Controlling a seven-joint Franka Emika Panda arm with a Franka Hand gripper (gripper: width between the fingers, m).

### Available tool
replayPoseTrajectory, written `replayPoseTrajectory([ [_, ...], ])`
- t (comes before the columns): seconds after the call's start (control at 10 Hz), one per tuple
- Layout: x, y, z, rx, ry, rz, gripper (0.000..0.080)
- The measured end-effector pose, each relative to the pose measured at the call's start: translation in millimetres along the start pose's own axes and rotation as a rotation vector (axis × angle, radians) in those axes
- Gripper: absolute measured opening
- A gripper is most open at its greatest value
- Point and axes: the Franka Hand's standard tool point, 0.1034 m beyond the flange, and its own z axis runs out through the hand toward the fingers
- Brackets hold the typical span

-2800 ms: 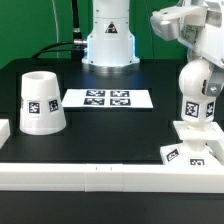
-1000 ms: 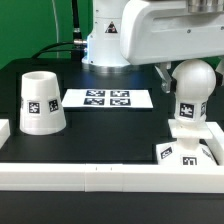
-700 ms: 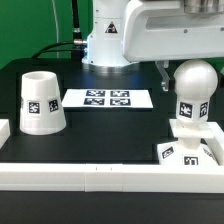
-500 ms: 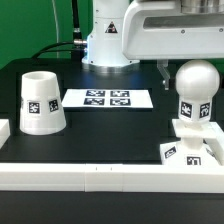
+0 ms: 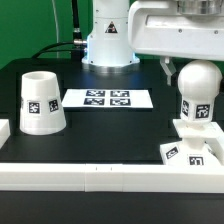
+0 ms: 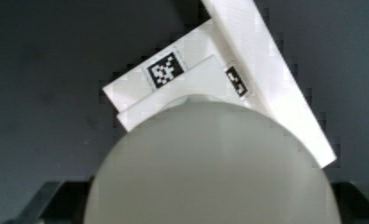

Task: Assemble lamp

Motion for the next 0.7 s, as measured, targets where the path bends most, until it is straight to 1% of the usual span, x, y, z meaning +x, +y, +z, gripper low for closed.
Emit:
replayPoseTrajectory([
  [0.2,-0.3,-0.5,0.4,0.009,-0.005,0.160,0.0577],
  [0.6,2.4,-1.6,0.1,0.022,-0.005,0.356,0.0578],
  [0.7,1.6,-2.9,-0.3,0.033,-0.019,0.425,0.0578],
])
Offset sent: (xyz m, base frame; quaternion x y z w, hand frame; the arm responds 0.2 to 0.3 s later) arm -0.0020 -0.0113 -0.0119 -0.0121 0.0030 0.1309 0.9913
